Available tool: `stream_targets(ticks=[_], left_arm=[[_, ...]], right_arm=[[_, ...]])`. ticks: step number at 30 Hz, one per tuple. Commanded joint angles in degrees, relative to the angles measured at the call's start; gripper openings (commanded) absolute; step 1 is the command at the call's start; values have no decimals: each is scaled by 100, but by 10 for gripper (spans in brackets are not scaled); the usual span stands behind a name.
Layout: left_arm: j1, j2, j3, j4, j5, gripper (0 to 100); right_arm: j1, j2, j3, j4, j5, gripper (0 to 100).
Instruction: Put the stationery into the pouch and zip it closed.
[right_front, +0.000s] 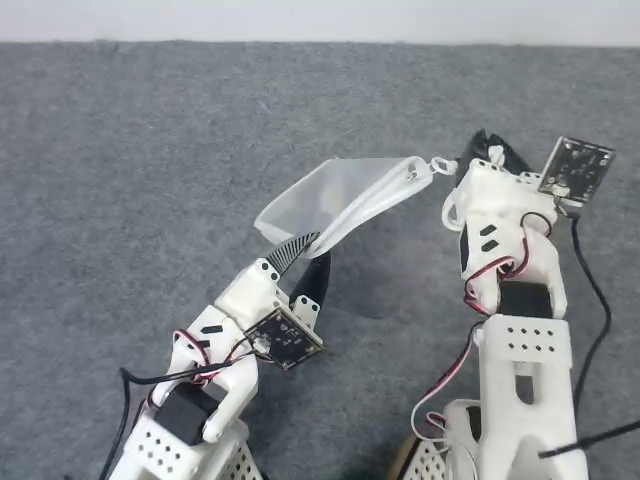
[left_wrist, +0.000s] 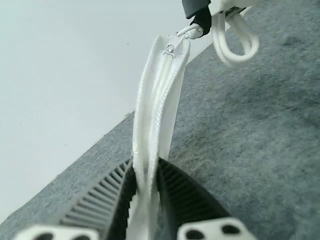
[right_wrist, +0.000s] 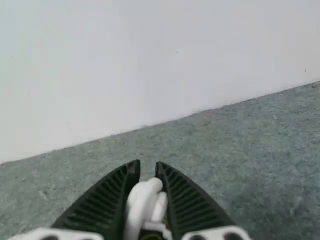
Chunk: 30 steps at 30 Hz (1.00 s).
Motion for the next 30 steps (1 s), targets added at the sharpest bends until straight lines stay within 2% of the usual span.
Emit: stream_targets(ticks=[1, 8, 14, 21, 25, 30], left_arm=[[-149, -79, -92, 0, 62, 7], [-149, -79, -92, -158, 70, 8], [-149, -79, -92, -211, 53, 9], [-149, -79, -92, -211, 44, 15], [-149, -79, -84, -193, 105, 115], [-440, -79, -110, -220, 967, 221]], right_arm=[[215, 13, -378, 31, -44, 6], [31, 13, -369, 92, 0, 7], [-268, 13, -352, 523, 114, 108], [-673, 48, -202, 664, 114, 124], [-840, 22, -53, 637, 114, 125], [-1059, 75, -9, 681, 114, 125]])
